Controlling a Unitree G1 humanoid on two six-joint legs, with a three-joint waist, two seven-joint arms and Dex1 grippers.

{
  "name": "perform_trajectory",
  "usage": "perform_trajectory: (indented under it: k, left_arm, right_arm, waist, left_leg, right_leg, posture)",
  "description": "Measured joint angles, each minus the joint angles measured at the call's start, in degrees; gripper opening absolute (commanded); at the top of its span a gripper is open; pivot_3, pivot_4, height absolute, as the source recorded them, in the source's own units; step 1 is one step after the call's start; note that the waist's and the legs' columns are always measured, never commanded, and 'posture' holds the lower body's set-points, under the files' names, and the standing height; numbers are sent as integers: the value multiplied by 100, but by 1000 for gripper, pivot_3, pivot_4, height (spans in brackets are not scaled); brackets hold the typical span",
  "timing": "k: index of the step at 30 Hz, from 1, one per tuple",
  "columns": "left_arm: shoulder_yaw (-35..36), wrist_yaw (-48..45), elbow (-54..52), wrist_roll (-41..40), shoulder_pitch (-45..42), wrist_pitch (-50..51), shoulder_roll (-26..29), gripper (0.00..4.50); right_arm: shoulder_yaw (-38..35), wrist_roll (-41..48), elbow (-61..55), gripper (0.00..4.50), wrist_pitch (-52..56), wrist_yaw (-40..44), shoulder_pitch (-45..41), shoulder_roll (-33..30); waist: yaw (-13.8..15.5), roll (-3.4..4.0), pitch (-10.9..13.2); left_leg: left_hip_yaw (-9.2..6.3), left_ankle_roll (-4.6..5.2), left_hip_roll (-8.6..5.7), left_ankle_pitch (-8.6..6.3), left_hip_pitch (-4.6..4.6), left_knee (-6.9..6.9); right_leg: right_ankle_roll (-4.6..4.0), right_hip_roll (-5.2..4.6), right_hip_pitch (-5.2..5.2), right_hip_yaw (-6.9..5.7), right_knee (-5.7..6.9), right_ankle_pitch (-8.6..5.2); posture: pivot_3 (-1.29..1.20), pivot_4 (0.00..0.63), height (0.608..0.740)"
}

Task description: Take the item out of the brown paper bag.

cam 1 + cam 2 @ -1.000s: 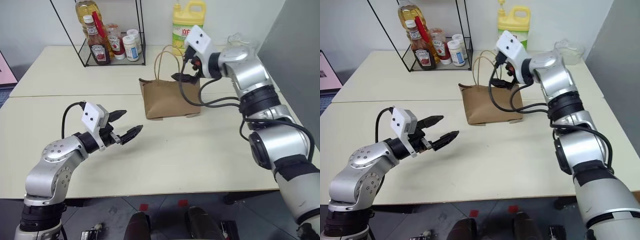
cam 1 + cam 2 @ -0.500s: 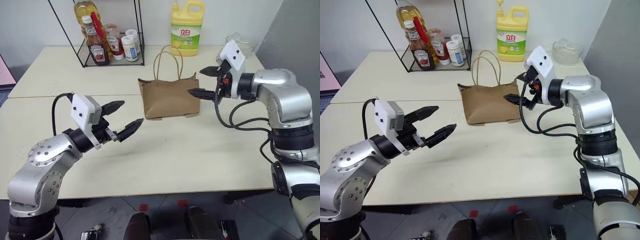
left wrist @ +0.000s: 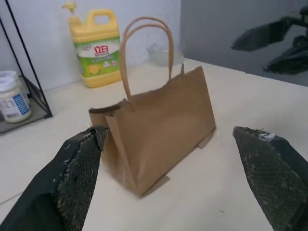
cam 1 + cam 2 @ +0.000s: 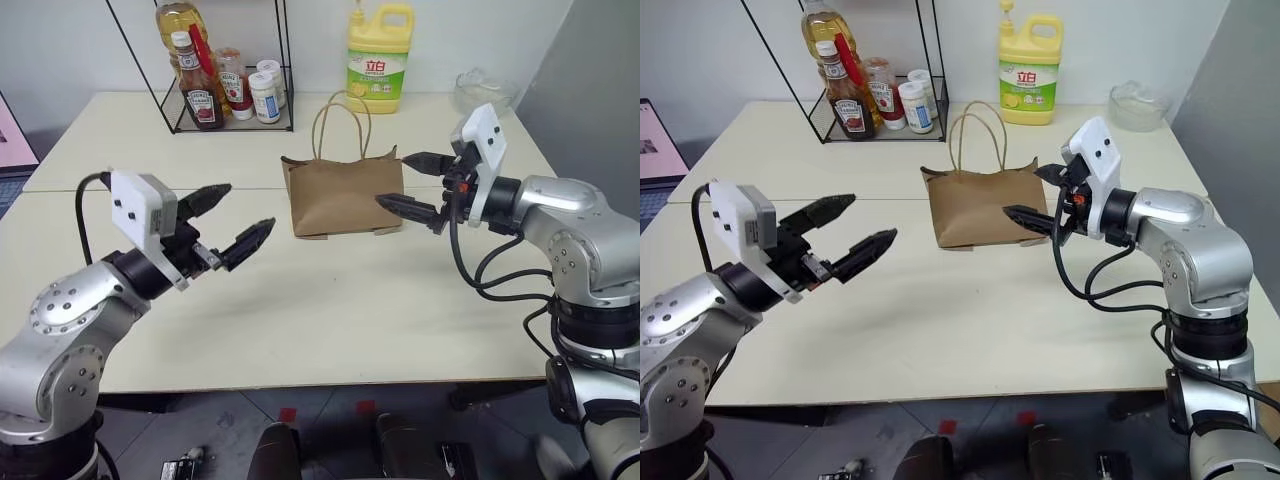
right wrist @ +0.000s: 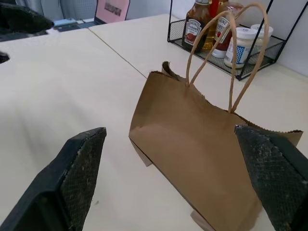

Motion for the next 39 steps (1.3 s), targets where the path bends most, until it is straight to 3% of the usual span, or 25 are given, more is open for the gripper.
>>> perform_trajectory:
  k: [5,12,18,22,27,32,39]
  left_arm:
    - [-173,-126,688,-24,-820,53,202,4500]
    - [-1332,-927,2691,1074,-2284,-716,321,4500]
    - [-2213,-1259,5442,2590,-3709,-2236,-10,2740]
    - [-2445,-1137,7666,3396,-4858,-3378,-421,1465]
    - [-2644,-925,9557,4097,-5740,-4347,-849,12]
    - [-2727,-632,10515,4592,-6181,-4787,-1126,12]
    - [-2680,-535,11000,4861,-6321,-4841,-1506,12]
  right_arm:
    - [-315,468,-752,4478,302,-404,471,27]
    - [-669,1146,-2174,4478,1082,-1317,1277,323]
    - [-599,1280,-2684,4500,1292,-2080,1485,532]
    - [-243,1216,-2845,4500,1309,-2495,1601,609]
    - [-169,1159,-2855,4500,1307,-2863,1663,616]
    - [-202,1206,-2925,4500,1356,-2994,1851,509]
    - [-514,1265,-3097,4500,1372,-3012,2249,199]
  waist:
    - [31,0,0]
    - [138,1,0]
    - [182,1,0]
    - [224,0,0]
    - [248,0,0]
    - [249,0,0]
    - [268,0,0]
  left_leg:
    - [-26,0,-1,0,0,3]
    - [-73,-2,-1,2,-2,7]
    - [-83,-1,-2,3,-7,11]
    - [-84,0,-6,2,-25,15]
    - [-93,0,-6,3,-51,17]
    - [-93,0,-6,3,-55,16]
    - [-93,0,-6,4,-57,18]
  right_leg:
    - [0,0,17,-29,-7,0]
    - [-1,5,34,-74,-8,-1]
    - [-2,7,36,-84,-9,-2]
    - [-2,5,27,-85,-14,-2]
    - [-2,5,6,-93,-11,-1]
    - [-2,5,1,-94,-10,-2]
    - [-2,5,2,-94,-9,-2]
  posture:
    - [0,150,740]
    - [0,150,740]
    - [0,150,740]
    - [0,150,740]
    - [0,150,740]
    - [0,150,740]
    - [0,150,740]
